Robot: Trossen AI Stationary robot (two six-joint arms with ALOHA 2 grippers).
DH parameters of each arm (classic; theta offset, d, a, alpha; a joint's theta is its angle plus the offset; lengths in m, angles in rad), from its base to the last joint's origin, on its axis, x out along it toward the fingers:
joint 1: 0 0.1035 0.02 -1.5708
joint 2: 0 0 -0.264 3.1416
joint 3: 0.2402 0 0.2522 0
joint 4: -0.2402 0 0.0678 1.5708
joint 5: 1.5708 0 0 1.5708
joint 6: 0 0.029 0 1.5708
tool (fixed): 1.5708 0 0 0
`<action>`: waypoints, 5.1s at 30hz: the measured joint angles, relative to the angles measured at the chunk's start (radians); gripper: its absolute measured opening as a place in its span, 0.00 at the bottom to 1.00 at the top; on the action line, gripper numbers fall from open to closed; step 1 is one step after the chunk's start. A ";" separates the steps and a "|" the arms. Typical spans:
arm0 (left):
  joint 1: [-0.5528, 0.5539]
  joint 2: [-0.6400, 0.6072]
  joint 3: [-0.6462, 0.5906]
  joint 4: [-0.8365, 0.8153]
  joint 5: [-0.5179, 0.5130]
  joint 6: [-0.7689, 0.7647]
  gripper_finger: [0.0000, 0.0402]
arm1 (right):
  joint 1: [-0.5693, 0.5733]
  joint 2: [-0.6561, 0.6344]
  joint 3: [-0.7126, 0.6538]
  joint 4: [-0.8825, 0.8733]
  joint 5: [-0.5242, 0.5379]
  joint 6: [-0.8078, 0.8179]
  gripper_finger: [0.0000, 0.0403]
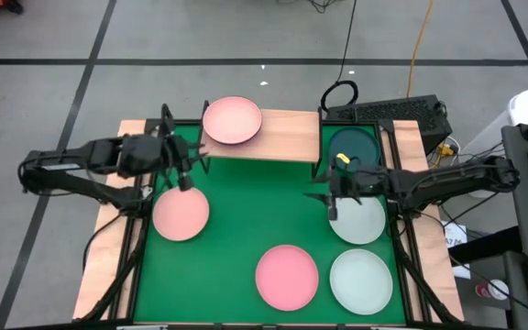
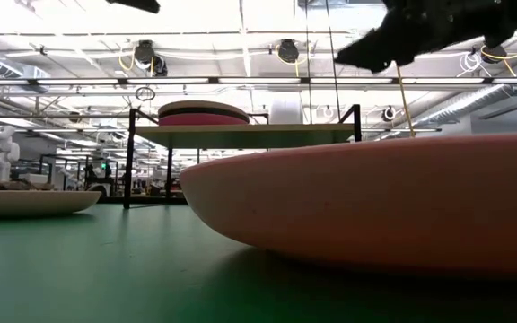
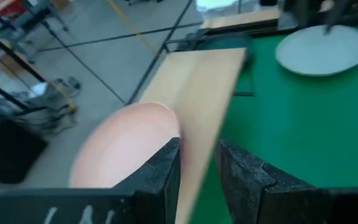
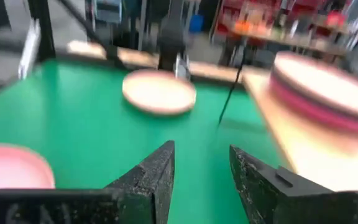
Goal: Place and stack plates onto a shelf
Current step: Stack the green plate on top of the light pink plate on the shelf, then put the light pink plate on the shelf
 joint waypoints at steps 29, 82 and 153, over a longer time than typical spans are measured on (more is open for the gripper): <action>-0.288 -0.054 -0.657 1.125 -0.066 -0.120 0.27 | -0.100 0.104 0.219 -1.184 0.333 0.321 0.33; -0.288 -0.023 -0.656 1.124 -0.062 -0.099 0.27 | -0.495 0.106 0.186 -1.045 0.359 0.284 0.00; 0.075 -0.237 -0.375 0.689 -0.056 -0.068 0.19 | -0.255 0.954 1.226 -0.642 0.083 -0.537 0.42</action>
